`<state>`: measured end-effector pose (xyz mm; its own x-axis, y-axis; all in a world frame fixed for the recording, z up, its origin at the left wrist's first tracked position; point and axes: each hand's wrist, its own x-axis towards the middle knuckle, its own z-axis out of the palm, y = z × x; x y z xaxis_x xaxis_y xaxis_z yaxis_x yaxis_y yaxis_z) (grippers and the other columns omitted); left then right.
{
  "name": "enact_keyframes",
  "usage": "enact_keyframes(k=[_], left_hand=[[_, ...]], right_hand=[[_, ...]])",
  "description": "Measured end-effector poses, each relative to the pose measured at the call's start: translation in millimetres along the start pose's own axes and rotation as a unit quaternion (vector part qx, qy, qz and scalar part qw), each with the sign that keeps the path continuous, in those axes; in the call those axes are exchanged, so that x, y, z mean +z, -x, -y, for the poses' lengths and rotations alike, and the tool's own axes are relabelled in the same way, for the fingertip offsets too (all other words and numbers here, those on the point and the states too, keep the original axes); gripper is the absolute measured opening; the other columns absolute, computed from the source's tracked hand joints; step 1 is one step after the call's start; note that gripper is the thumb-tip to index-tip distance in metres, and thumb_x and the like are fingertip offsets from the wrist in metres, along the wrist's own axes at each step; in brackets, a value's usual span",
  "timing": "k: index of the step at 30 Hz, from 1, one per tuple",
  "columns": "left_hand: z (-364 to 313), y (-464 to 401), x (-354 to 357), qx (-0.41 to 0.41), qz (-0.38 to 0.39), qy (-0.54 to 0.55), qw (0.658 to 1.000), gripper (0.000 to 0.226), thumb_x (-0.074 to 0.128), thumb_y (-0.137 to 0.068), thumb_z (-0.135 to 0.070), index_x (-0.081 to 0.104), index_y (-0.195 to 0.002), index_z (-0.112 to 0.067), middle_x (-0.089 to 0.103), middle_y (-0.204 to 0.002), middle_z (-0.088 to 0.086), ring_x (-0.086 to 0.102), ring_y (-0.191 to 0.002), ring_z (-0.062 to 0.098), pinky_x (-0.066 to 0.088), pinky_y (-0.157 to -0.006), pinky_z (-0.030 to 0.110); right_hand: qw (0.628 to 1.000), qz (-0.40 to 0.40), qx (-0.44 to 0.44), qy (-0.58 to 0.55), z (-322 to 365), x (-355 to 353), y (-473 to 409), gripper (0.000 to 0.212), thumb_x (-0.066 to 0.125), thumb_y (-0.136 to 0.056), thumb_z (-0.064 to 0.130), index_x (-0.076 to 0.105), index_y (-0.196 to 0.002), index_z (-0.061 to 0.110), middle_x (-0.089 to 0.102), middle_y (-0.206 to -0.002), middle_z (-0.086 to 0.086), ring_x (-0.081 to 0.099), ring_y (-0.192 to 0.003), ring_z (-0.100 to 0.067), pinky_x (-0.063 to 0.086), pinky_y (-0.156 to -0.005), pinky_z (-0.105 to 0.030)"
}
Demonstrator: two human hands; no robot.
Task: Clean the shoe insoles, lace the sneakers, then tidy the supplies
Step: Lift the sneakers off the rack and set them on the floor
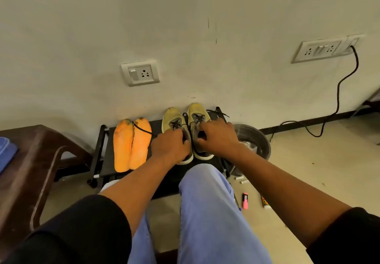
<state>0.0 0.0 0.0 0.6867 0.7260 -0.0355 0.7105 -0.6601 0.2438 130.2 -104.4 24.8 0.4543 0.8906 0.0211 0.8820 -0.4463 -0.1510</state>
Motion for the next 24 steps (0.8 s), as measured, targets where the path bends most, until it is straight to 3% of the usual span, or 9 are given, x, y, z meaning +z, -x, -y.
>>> enact_keyframes(k=[4, 8, 12, 16, 19, 24], left_hand=[[0.5, 0.4, 16.2, -0.009, 0.074, -0.014, 0.997, 0.029, 0.055, -0.087, -0.050, 0.059, -0.100, -0.025, 0.064, -0.106, 0.003, 0.064, -0.096, 0.033, 0.055, -0.078, 0.043], [-0.1, -9.1, 29.2, -0.002, 0.086, 0.000, 0.996, 0.018, 0.063, -0.085, -0.042, 0.055, -0.088, -0.027, 0.061, -0.103, 0.002, 0.063, -0.094, 0.033, 0.050, -0.070, 0.037], [-0.3, -16.8, 44.4, -0.010, 0.105, 0.010, 0.994, 0.017, 0.063, -0.083, -0.037, 0.062, -0.097, -0.026, 0.065, -0.097, 0.001, 0.064, -0.090, 0.032, 0.054, -0.071, 0.038], [2.4, -23.4, 60.1, -0.007, 0.094, 0.007, 0.995, 0.015, 0.063, -0.087, -0.031, 0.062, -0.098, -0.022, 0.065, -0.097, 0.004, 0.062, -0.090, 0.035, 0.050, -0.070, 0.039], [2.0, -29.3, 63.4, 0.007, 0.073, 0.008, 0.997, 0.010, 0.063, -0.089, -0.030, 0.062, -0.090, -0.021, 0.067, -0.090, 0.005, 0.061, -0.082, 0.032, 0.048, -0.067, 0.037], [-2.0, -30.2, 54.4, 0.011, 0.073, 0.004, 0.997, 0.015, 0.068, -0.086, -0.030, 0.057, -0.079, -0.023, 0.054, -0.073, -0.002, 0.047, -0.064, 0.022, 0.042, -0.061, 0.033]], right_hand=[[0.997, 0.073, 0.007, 0.013, -13.5, 19.8, 3.2, 0.019, 0.061, -0.085, 0.038, 0.053, -0.096, 0.026, 0.062, -0.097, -0.002, 0.055, -0.104, -0.029, 0.044, -0.088, -0.043], [0.996, 0.092, 0.010, -0.009, -18.8, 35.1, -7.3, 0.017, 0.065, -0.083, 0.031, 0.049, -0.087, 0.027, 0.058, -0.087, 0.001, 0.058, -0.082, -0.024, 0.046, -0.066, -0.034], [0.994, 0.102, 0.011, -0.024, -17.1, 50.3, -17.7, 0.015, 0.068, -0.084, 0.030, 0.053, -0.083, 0.027, 0.058, -0.082, 0.001, 0.059, -0.072, -0.024, 0.047, -0.061, -0.032], [0.992, 0.118, 0.023, -0.026, -14.3, 67.6, -23.2, 0.015, 0.070, -0.087, 0.025, 0.055, -0.085, 0.025, 0.061, -0.086, -0.001, 0.057, -0.071, -0.023, 0.048, -0.062, -0.032], [0.992, 0.114, 0.033, -0.029, -11.8, 74.6, -26.3, 0.014, 0.070, -0.086, 0.018, 0.057, -0.085, 0.021, 0.063, -0.086, -0.004, 0.058, -0.072, -0.025, 0.054, -0.065, -0.035], [0.994, 0.103, 0.027, -0.036, -9.8, 70.4, -28.1, 0.007, 0.071, -0.086, 0.016, 0.067, -0.091, 0.016, 0.065, -0.085, -0.005, 0.059, -0.072, -0.023, 0.057, -0.067, -0.035]])
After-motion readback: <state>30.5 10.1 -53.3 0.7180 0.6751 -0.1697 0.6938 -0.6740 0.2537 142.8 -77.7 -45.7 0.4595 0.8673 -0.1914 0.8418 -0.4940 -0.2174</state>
